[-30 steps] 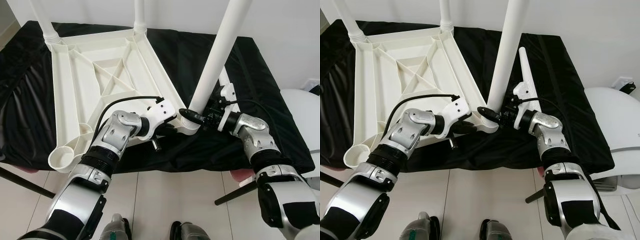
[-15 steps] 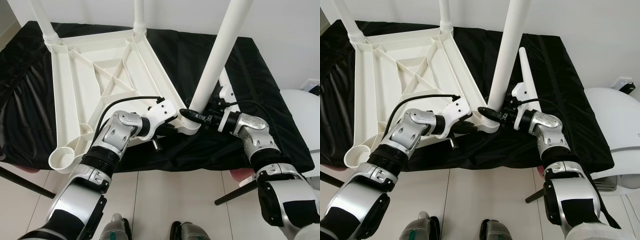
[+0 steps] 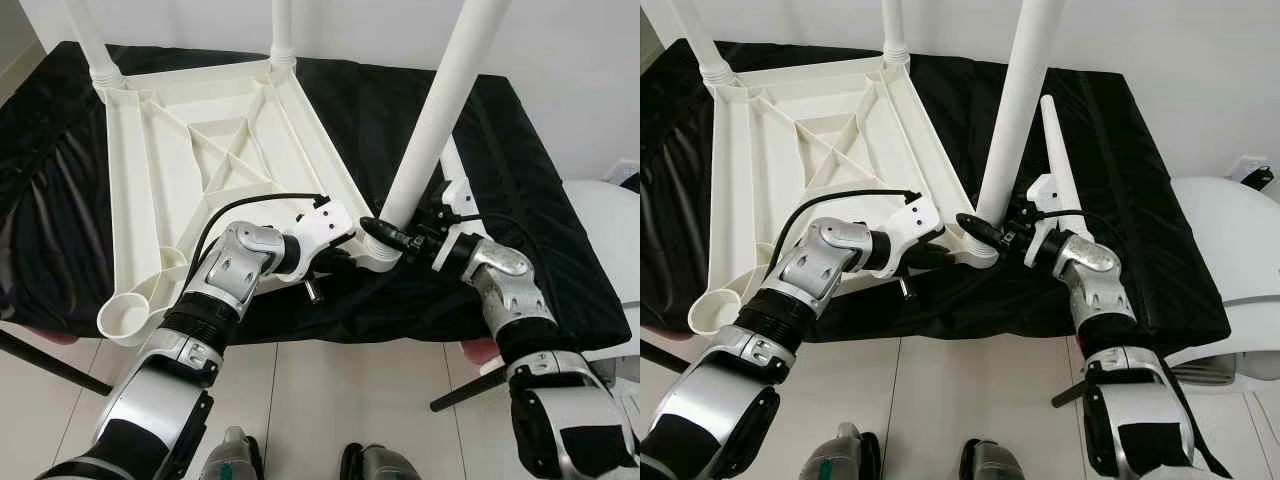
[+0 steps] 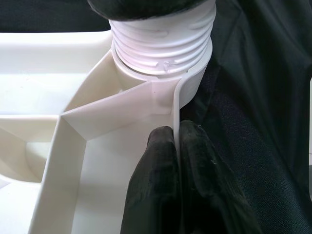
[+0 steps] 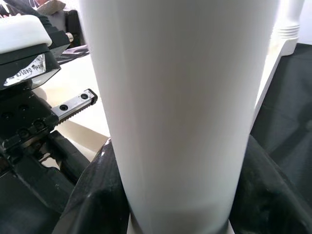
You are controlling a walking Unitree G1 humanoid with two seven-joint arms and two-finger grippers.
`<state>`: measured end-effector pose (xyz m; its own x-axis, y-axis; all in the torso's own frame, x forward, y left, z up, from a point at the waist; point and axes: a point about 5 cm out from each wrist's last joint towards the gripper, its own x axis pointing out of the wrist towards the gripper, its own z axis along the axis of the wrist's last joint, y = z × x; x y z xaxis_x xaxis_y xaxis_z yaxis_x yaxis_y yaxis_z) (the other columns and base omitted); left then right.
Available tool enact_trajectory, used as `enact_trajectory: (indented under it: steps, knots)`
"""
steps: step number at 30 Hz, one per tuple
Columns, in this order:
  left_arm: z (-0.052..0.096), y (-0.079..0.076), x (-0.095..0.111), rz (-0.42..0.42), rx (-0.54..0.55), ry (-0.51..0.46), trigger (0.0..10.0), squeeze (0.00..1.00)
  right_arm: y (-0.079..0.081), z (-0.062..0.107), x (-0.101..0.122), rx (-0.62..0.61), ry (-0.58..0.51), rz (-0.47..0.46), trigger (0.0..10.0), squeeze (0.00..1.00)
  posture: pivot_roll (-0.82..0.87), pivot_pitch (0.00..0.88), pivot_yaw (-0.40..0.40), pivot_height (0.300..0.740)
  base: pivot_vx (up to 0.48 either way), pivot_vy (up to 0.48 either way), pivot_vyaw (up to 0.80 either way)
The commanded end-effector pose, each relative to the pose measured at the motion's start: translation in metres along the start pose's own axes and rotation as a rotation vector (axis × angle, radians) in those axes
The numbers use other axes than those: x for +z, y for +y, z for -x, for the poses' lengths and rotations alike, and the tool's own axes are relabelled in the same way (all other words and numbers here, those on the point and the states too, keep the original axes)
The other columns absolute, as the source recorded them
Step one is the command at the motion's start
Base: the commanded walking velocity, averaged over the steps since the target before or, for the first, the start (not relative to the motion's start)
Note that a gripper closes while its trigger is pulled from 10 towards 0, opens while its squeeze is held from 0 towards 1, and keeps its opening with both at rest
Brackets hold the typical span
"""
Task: Building children table
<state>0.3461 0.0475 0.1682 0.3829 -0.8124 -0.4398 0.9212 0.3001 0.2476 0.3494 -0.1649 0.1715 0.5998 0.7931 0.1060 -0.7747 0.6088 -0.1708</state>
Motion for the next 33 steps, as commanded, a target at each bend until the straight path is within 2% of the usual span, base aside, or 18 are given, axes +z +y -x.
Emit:
enact_trajectory:
  steps: [1,7,12,17,21,28,30,33]
  knots:
    - [0.001,0.007,-0.005,0.023,0.153,0.006,10.0,0.00,0.000,0.005,-0.005,-0.042,-0.017,-0.059,10.0,0.00,0.01,0.112,-0.012,0.740,0.000,0.000,0.00]
    - [0.001,0.007,-0.005,0.024,0.153,0.005,10.0,0.00,0.002,0.006,-0.001,-0.122,-0.045,-0.054,10.0,0.00,0.00,0.114,-0.013,0.740,0.000,0.000,0.00]
    - [0.000,0.007,-0.004,0.023,0.155,0.004,10.0,0.00,0.013,0.005,0.006,-0.203,-0.089,-0.071,10.0,0.00,0.00,0.115,-0.014,0.740,0.000,0.000,0.00]
    - [0.000,0.007,-0.005,0.025,0.157,0.004,10.0,0.00,0.020,0.002,0.007,-0.261,-0.096,-0.072,10.0,0.00,-0.01,0.115,-0.015,0.740,0.000,0.000,0.00]
    - [-0.001,0.007,-0.004,0.026,0.158,0.002,10.0,0.00,0.033,-0.003,0.008,-0.345,-0.109,-0.085,10.0,0.00,-0.01,0.117,-0.016,0.740,0.000,0.000,0.00]
    - [-0.001,0.007,-0.004,0.027,0.157,0.000,10.0,0.00,0.042,-0.006,0.010,-0.393,-0.115,-0.103,10.0,0.00,-0.01,0.118,-0.016,0.740,0.000,0.000,0.00]
    - [-0.002,0.007,-0.004,0.028,0.157,-0.001,10.0,0.00,0.052,-0.011,0.012,-0.453,-0.115,-0.112,10.0,0.00,-0.01,0.118,-0.019,0.740,0.000,0.000,0.00]
    - [-0.002,0.007,-0.004,0.028,0.158,-0.001,10.0,0.00,0.055,-0.014,0.013,-0.478,-0.118,-0.115,10.0,0.00,-0.01,0.118,-0.019,0.740,0.000,0.000,0.00]
